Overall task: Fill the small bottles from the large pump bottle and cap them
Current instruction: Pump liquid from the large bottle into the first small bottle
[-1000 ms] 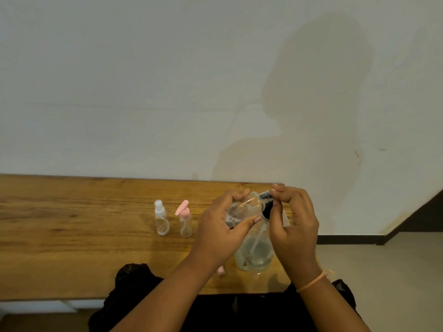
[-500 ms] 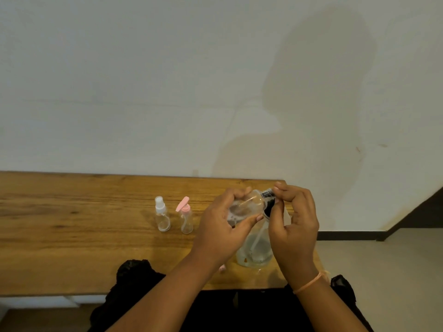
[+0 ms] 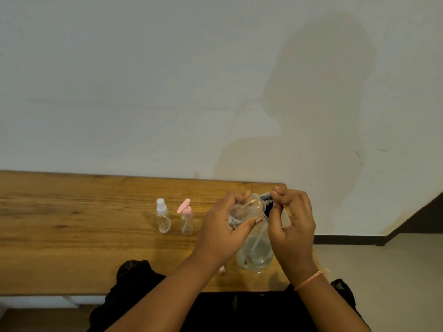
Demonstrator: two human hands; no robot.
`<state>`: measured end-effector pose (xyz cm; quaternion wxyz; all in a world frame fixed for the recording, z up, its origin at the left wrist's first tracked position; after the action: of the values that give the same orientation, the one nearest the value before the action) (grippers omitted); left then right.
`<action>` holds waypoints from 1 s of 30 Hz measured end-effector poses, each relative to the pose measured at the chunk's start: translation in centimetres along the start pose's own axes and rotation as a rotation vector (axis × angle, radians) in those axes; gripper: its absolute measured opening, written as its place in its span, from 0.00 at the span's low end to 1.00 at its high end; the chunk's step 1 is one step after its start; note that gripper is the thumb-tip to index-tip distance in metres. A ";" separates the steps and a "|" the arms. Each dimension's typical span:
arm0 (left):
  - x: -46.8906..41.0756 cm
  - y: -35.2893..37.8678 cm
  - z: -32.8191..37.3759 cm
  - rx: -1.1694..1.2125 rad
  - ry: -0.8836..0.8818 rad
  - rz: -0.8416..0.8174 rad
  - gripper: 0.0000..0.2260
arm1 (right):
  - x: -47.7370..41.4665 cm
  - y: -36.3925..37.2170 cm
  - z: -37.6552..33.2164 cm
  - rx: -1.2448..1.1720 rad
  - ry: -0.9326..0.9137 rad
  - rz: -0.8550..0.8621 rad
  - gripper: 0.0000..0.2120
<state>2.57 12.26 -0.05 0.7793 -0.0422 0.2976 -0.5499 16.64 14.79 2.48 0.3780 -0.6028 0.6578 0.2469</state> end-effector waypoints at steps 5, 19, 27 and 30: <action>0.1 -0.2 0.3 -0.004 0.040 0.044 0.17 | -0.2 -0.2 -0.6 -0.012 0.006 0.016 0.10; 0.1 -0.2 0.3 -0.053 0.013 0.015 0.17 | 0.5 -0.1 0.3 0.015 0.008 0.003 0.07; 0.4 -0.3 0.6 -0.013 0.045 0.065 0.18 | -0.3 -0.6 -0.8 -0.054 -0.017 0.020 0.08; 0.1 -0.2 0.3 -0.039 0.014 0.035 0.18 | -0.3 -0.1 0.0 -0.051 0.004 0.011 0.08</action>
<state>2.56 12.01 0.24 0.7856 -0.0482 0.3146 -0.5306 16.76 14.91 2.72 0.3599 -0.6092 0.6554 0.2642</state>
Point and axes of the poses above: each hand's wrist, its own x-axis away from the middle knuckle, its own y-axis out of the palm, z = x × y, the point moved 7 cm from there along -x, towards the middle knuckle, and after that the axes turned 9 degrees about -x, right-handed, at the moved point
